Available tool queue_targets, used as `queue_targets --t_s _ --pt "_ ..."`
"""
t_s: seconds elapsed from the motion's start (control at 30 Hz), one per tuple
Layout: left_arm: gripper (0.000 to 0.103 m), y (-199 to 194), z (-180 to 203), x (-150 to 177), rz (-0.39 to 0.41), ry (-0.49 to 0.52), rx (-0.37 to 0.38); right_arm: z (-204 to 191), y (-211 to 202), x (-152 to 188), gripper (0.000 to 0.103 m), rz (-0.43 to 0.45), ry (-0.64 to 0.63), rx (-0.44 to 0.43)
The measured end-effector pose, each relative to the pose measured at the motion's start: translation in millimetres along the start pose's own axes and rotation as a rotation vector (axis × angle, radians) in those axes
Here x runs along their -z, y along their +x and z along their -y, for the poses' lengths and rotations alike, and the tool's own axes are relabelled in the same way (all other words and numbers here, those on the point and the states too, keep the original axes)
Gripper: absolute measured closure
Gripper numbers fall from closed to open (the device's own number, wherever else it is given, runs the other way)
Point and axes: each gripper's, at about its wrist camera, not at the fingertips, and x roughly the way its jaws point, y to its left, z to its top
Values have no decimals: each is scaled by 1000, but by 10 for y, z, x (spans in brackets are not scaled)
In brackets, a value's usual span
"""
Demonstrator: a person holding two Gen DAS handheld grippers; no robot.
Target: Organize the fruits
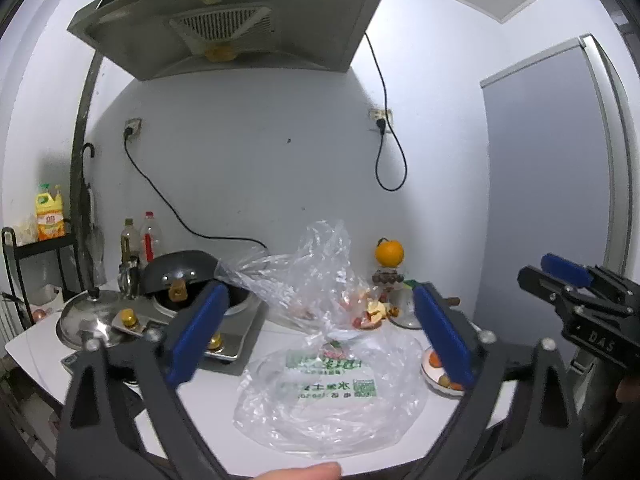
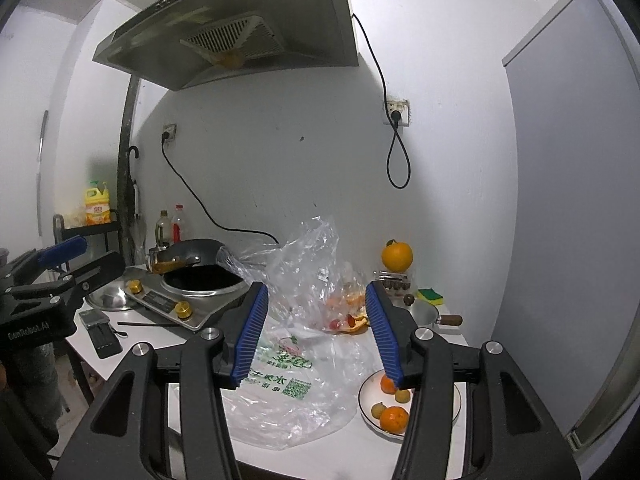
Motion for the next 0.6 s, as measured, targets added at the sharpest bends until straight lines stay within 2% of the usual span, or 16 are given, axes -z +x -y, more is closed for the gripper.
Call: queue_targets --t_s 0.2,0.6 --pt "4 21 7 22 14 18 -23 -7 9 8 49 -3 -1 0" --pt "4 73 89 82 -1 30 4 17 31 43 49 -25 -3 8"
